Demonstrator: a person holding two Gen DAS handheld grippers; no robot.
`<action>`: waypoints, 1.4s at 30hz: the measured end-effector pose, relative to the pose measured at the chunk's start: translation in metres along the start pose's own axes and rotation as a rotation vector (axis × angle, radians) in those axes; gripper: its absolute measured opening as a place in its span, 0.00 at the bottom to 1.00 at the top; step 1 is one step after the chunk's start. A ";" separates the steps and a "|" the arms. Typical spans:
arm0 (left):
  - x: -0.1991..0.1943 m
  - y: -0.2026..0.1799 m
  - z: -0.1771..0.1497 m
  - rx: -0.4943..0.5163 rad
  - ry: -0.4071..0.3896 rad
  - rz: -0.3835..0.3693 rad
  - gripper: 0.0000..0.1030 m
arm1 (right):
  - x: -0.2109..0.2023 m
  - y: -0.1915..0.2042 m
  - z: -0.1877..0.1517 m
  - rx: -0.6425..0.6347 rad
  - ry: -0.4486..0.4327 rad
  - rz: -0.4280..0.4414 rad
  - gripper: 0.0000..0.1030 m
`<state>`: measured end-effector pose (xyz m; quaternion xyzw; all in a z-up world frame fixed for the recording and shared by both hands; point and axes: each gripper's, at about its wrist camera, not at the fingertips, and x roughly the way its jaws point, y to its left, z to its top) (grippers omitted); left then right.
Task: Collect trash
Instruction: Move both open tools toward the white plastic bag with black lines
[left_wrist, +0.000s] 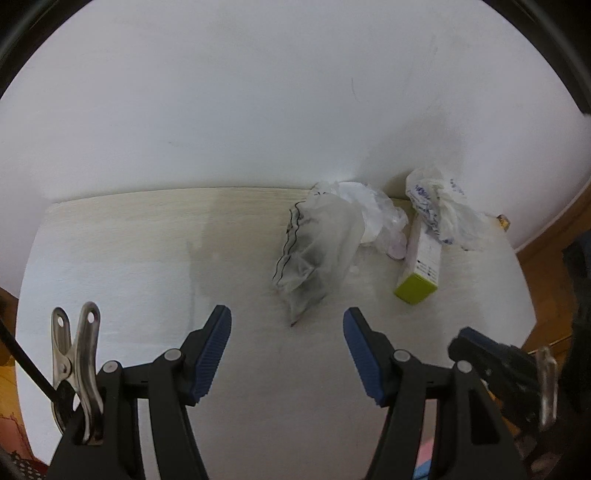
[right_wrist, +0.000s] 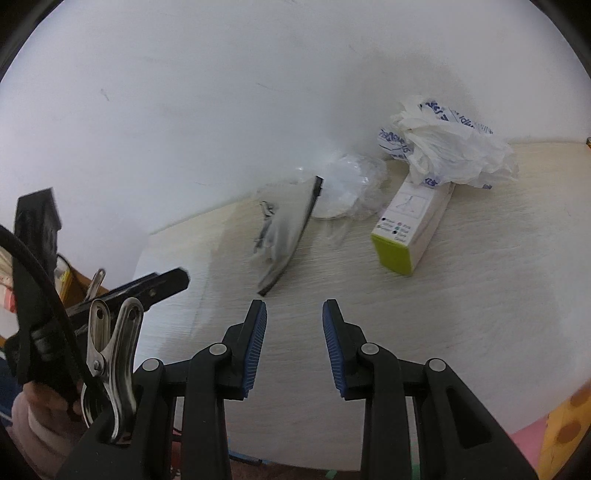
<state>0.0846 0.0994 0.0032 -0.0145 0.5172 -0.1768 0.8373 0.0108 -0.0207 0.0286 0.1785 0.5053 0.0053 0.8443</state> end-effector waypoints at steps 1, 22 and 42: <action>0.006 -0.002 0.002 0.001 0.004 0.003 0.64 | 0.001 -0.004 0.001 0.003 0.004 0.002 0.32; 0.096 -0.026 0.020 0.046 0.067 0.126 0.66 | 0.034 -0.056 0.036 0.015 0.055 0.065 0.33; 0.056 0.031 -0.023 -0.071 0.042 0.091 0.61 | 0.103 0.011 0.082 -0.253 0.124 0.160 0.33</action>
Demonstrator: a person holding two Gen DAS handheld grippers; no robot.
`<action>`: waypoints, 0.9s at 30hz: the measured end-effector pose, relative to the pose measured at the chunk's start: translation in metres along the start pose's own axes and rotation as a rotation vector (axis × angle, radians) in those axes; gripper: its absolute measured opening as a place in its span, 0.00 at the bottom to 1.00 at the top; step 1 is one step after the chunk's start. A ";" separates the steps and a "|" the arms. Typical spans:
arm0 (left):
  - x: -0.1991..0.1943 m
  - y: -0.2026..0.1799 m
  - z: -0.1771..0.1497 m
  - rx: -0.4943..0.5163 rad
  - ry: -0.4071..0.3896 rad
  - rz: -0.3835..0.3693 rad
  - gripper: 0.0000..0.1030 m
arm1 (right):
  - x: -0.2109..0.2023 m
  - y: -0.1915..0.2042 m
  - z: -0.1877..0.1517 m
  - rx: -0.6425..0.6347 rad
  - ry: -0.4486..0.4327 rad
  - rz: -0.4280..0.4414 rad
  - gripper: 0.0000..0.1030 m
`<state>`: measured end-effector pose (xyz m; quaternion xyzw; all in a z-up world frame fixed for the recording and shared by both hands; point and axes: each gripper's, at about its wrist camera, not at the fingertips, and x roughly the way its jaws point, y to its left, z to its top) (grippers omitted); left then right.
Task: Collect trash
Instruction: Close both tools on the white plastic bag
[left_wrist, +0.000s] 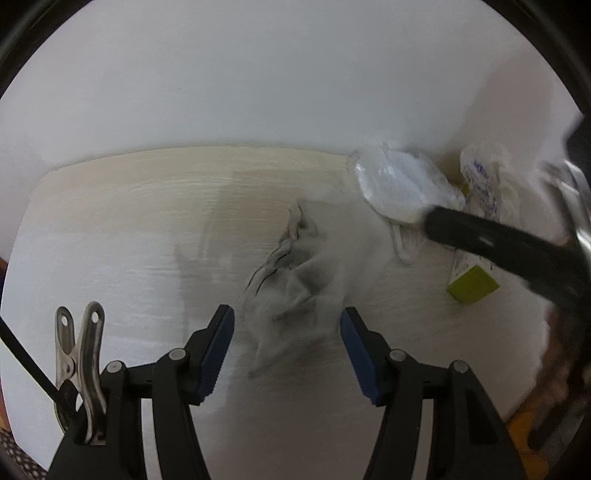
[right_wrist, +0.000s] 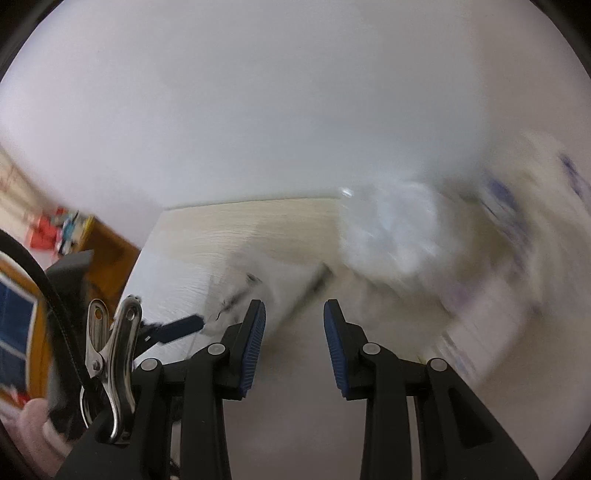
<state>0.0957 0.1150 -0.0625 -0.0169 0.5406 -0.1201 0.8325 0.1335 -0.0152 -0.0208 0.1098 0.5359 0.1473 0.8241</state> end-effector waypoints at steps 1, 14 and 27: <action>-0.003 0.004 -0.002 -0.013 -0.005 0.004 0.61 | 0.006 0.004 0.005 -0.024 0.006 0.007 0.33; 0.022 0.037 -0.013 -0.208 0.022 0.003 0.61 | 0.073 0.008 0.007 -0.105 0.159 0.009 0.33; 0.039 0.019 0.006 -0.113 0.038 0.034 0.61 | 0.075 -0.019 -0.017 0.004 0.121 0.039 0.33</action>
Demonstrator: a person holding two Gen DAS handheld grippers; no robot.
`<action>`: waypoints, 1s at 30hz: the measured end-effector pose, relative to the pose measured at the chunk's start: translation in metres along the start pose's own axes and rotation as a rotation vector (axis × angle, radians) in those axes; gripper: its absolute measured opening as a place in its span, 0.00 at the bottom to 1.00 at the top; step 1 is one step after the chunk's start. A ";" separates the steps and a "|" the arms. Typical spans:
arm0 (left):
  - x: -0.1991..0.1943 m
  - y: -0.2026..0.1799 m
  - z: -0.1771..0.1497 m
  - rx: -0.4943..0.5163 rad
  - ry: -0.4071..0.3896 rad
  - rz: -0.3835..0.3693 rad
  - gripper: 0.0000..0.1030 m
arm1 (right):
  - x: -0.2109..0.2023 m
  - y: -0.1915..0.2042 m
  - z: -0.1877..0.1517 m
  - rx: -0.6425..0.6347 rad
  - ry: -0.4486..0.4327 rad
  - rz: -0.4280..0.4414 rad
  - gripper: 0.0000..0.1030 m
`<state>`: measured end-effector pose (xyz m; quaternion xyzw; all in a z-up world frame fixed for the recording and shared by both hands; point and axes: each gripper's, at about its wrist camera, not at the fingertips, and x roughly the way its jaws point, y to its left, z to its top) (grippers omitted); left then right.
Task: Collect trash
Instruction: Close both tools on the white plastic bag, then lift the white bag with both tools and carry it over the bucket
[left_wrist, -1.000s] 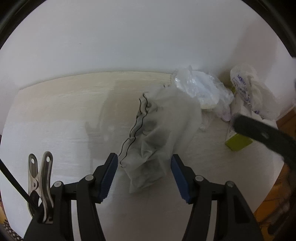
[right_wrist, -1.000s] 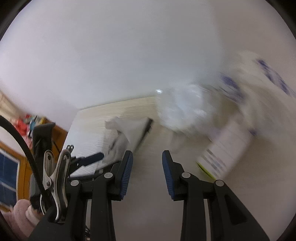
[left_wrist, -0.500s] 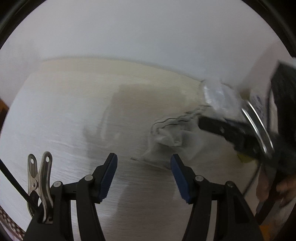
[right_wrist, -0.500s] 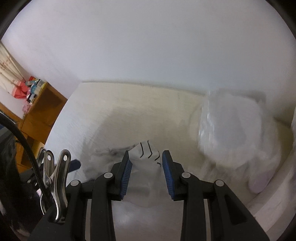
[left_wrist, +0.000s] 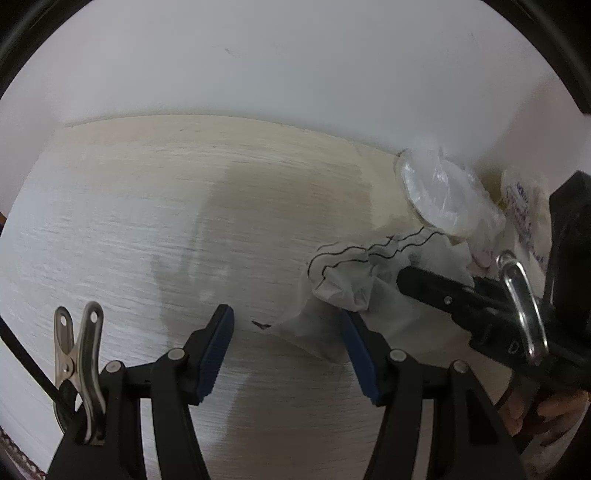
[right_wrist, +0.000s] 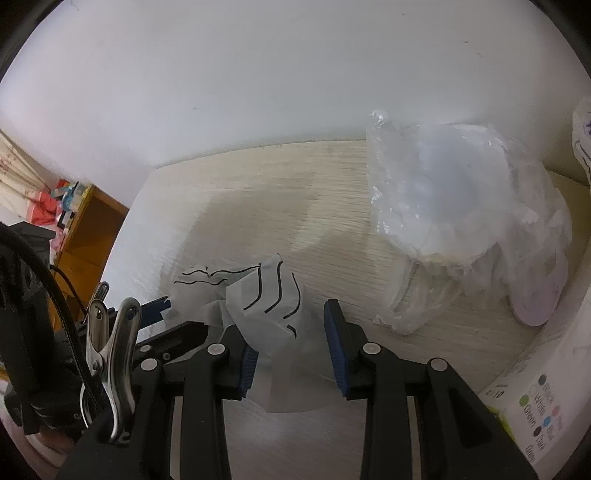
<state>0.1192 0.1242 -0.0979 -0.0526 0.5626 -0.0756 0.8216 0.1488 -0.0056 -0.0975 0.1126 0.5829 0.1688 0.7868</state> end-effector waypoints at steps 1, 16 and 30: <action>0.001 -0.001 0.001 0.002 0.002 0.005 0.61 | -0.001 -0.001 -0.002 0.005 -0.010 0.001 0.33; -0.029 0.032 -0.008 0.010 -0.040 -0.103 0.25 | -0.024 0.018 -0.018 0.041 -0.047 0.008 0.18; -0.093 0.113 -0.029 -0.019 -0.103 -0.069 0.25 | -0.033 0.102 -0.018 -0.017 -0.057 0.047 0.18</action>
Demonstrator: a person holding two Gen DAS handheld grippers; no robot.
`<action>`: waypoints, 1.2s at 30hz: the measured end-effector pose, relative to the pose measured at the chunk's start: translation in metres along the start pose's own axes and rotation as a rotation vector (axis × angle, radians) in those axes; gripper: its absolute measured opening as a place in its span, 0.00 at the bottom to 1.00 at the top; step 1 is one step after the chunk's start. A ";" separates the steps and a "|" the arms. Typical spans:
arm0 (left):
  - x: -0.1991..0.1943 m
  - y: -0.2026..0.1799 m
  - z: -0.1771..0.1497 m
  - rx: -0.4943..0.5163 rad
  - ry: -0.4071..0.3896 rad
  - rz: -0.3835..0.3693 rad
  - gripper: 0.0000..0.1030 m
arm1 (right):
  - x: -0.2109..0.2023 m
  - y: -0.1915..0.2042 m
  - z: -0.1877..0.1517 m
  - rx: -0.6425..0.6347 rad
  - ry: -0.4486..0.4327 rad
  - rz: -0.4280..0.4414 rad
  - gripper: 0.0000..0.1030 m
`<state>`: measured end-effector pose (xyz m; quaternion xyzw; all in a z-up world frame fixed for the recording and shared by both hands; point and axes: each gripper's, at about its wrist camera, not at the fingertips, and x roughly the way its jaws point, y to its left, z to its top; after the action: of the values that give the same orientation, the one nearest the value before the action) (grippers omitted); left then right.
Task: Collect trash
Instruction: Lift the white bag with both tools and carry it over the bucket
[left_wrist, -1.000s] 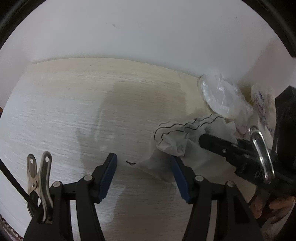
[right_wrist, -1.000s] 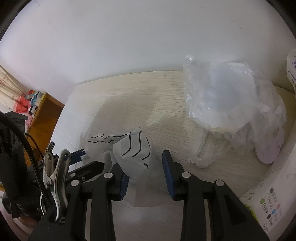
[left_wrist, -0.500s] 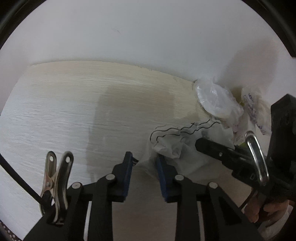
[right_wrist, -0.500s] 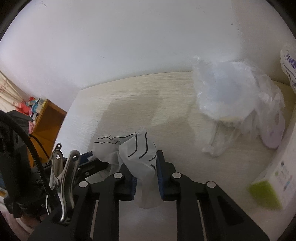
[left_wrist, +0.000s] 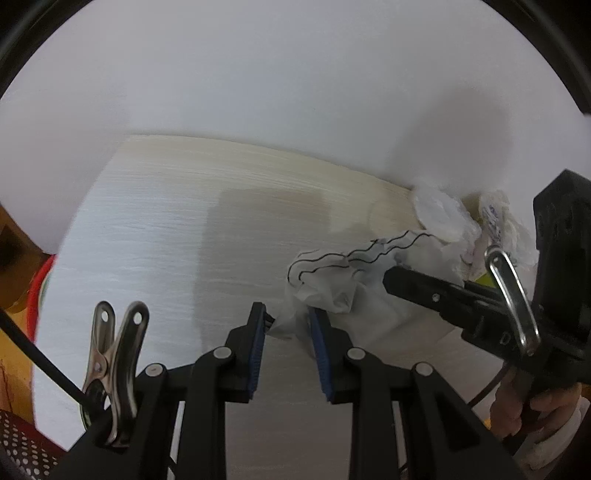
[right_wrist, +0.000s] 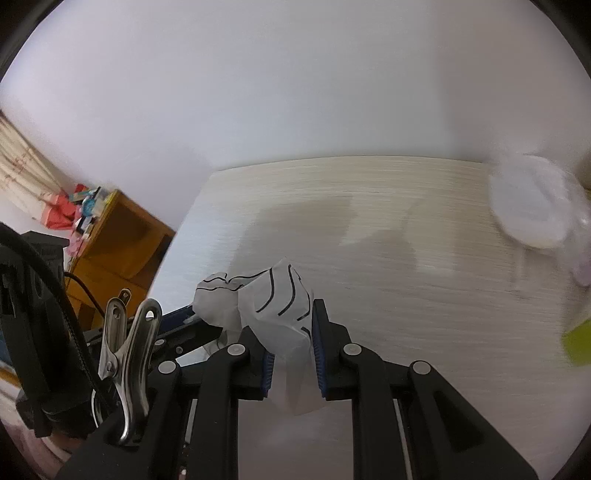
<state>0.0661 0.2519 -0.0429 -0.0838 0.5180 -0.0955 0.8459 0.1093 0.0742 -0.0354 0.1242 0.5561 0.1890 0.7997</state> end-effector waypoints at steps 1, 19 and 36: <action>-0.004 0.006 -0.001 -0.009 -0.003 0.003 0.25 | 0.003 0.009 0.001 -0.013 0.004 0.003 0.18; -0.066 0.155 -0.021 -0.212 -0.072 0.084 0.25 | 0.072 0.146 0.015 -0.209 0.093 0.083 0.18; -0.096 0.289 -0.034 -0.397 -0.108 0.163 0.25 | 0.184 0.302 0.038 -0.374 0.182 0.148 0.18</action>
<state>0.0144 0.5535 -0.0450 -0.2117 0.4855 0.0817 0.8443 0.1524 0.4268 -0.0535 -0.0034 0.5708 0.3572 0.7393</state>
